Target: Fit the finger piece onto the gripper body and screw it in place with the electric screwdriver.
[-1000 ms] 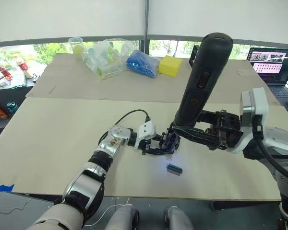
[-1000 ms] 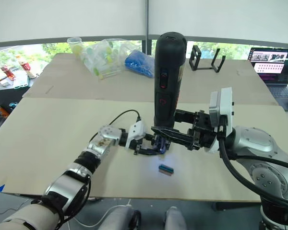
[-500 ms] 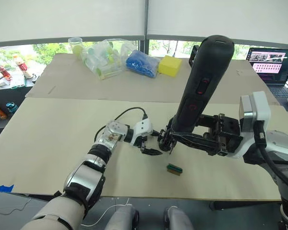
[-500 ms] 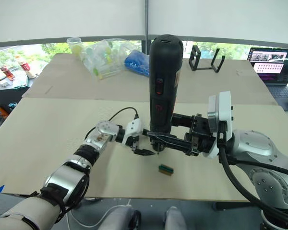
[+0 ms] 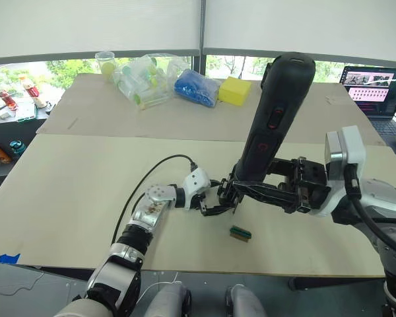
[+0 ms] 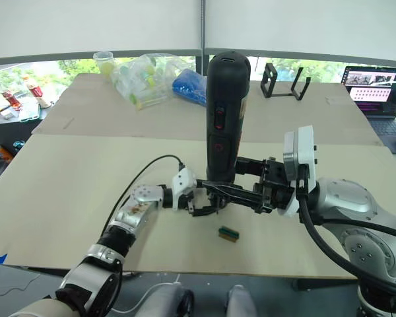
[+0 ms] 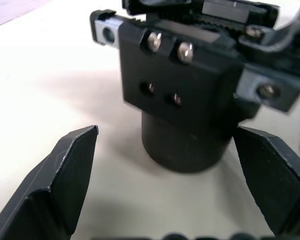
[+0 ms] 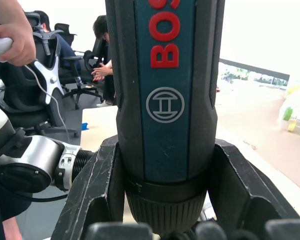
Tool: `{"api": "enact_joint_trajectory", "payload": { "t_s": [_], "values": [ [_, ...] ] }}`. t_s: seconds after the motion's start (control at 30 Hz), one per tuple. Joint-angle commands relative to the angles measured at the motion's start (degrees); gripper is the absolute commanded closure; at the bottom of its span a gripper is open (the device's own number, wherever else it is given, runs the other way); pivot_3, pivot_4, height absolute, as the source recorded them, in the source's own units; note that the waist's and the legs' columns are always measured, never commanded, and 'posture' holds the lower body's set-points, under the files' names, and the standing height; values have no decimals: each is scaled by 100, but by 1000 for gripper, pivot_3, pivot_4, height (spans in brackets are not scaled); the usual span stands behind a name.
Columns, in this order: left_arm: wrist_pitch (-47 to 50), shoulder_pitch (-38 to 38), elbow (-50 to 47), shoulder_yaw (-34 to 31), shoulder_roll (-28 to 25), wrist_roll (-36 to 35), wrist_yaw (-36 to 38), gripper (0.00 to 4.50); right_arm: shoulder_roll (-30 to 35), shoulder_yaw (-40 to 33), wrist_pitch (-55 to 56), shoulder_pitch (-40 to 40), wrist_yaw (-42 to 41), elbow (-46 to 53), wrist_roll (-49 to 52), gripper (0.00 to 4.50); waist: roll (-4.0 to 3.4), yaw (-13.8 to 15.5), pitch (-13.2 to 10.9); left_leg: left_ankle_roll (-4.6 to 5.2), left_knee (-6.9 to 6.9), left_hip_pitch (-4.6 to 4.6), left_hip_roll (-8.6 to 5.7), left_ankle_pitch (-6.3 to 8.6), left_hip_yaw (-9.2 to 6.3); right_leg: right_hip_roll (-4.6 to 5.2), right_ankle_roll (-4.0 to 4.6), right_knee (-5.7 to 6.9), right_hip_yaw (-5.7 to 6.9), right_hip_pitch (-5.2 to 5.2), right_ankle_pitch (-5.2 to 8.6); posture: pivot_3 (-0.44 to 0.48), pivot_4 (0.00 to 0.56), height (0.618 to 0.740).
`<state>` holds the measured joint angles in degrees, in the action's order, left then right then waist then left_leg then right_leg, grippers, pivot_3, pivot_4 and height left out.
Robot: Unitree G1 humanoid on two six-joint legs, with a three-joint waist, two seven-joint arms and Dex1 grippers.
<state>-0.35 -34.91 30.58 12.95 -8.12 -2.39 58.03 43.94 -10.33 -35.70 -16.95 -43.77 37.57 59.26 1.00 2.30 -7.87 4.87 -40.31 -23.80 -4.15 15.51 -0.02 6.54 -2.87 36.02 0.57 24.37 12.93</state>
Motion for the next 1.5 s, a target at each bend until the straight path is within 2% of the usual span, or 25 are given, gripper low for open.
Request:
{"api": "enact_joint_trajectory", "payload": {
  "t_s": [0.03,0.13,0.23,0.3,0.33,0.67,0.9,1.5],
  "values": [
    [119,72,-396,117,67,-81,-15,0,-27,-97,141,-99,-55,65,-2,2586,0,-5,0,0,1,0,0,0,0,0,0,0,0,1,0,0,150,740],
    [133,134,-456,214,28,-42,23,0,-33,-80,152,-105,-65,54,-34,2586,0,-17,0,-1,2,0,0,0,0,0,0,0,-2,1,0,0,150,740],
    [163,120,-431,215,29,-95,44,859,-49,-53,161,-175,-52,45,-68,2586,0,-12,0,-3,2,0,0,-1,-1,1,0,0,-2,1,0,0,150,740],
    [147,85,-385,225,28,-89,57,1867,-70,-26,134,-308,-6,45,-43,2586,0,-16,0,-3,2,0,0,-1,-1,1,0,0,-2,1,0,0,150,740],
    [133,61,-356,231,32,-81,58,2207,-82,-13,117,-370,12,42,-35,2586,0,-16,0,-3,2,1,0,-1,0,1,0,0,-3,1,0,0,150,740],
    [-125,-492,432,234,344,21,-83,2199,-305,391,135,-1061,155,-241,-555,2586,0,7,0,-2,-3,0,-1,-1,0,1,0,-1,2,-1,0,0,150,740],
    [-272,-561,605,215,371,18,-100,2199,-469,689,240,-1294,188,-449,-1189,2586,0,-3,0,-3,-1,0,-1,-1,1,0,0,0,2,2,0,0,150,740],
    [-290,-423,456,271,293,9,-73,2199,-651,737,327,-1223,-65,-627,-1732,2586,0,-14,0,-3,0,-1,-1,-1,1,-2,0,1,3,4,0,0,150,740]
  ]
}}
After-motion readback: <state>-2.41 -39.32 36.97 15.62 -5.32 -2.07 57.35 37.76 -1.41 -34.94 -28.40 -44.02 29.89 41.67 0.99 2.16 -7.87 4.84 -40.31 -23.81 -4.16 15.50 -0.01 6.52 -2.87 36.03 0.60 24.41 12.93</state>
